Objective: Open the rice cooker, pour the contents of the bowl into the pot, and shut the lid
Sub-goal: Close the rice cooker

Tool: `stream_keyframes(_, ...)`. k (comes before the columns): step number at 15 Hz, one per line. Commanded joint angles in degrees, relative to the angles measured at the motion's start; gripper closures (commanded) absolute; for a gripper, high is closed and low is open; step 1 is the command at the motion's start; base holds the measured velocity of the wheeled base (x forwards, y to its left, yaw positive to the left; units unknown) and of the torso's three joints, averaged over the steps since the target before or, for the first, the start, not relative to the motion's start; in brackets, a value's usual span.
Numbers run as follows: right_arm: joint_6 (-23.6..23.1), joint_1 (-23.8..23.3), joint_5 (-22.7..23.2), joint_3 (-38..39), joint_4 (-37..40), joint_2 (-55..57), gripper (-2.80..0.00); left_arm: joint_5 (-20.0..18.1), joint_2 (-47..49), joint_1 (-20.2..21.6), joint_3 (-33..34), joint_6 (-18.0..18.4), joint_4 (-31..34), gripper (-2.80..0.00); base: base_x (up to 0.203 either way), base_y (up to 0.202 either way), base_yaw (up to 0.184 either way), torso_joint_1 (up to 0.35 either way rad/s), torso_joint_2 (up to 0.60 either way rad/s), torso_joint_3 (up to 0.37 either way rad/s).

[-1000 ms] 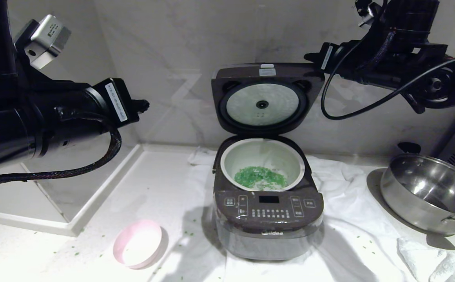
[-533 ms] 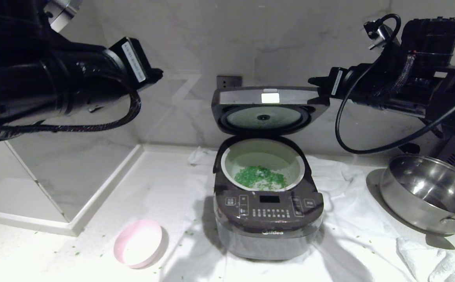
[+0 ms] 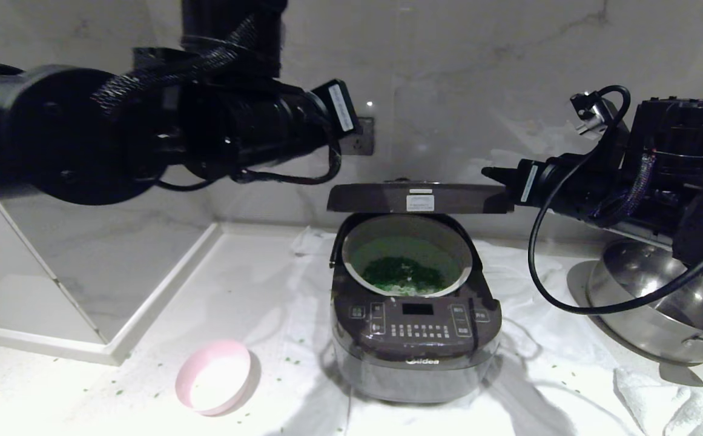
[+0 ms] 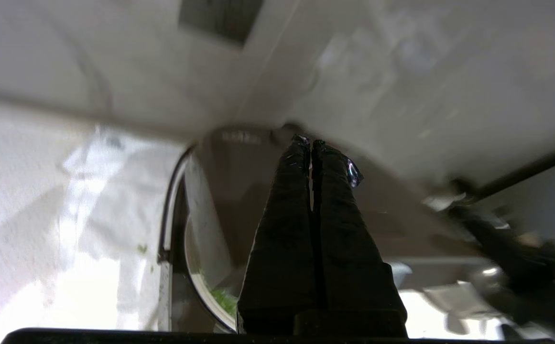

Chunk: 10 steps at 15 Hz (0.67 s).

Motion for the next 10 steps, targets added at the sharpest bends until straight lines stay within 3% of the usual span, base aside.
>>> stream_keyframes(1, 0.3, 0.1, 0.1, 1.5, -0.4, -1.0, 0.0, 0.8, 6.2, -3.5, 0.0, 0.7, 0.4, 0.0, 0.0, 0.0, 0.0, 0.0, 0.0, 0.0)
stream_keyframes(10, 0.5, 0.5, 0.3, 3.0, -0.8, -0.8, 0.0, 3.3, 10.7, -2.5, 0.4, 1.3, 0.4, 0.0, 0.0, 0.0, 0.0, 0.0, 0.0, 0.0)
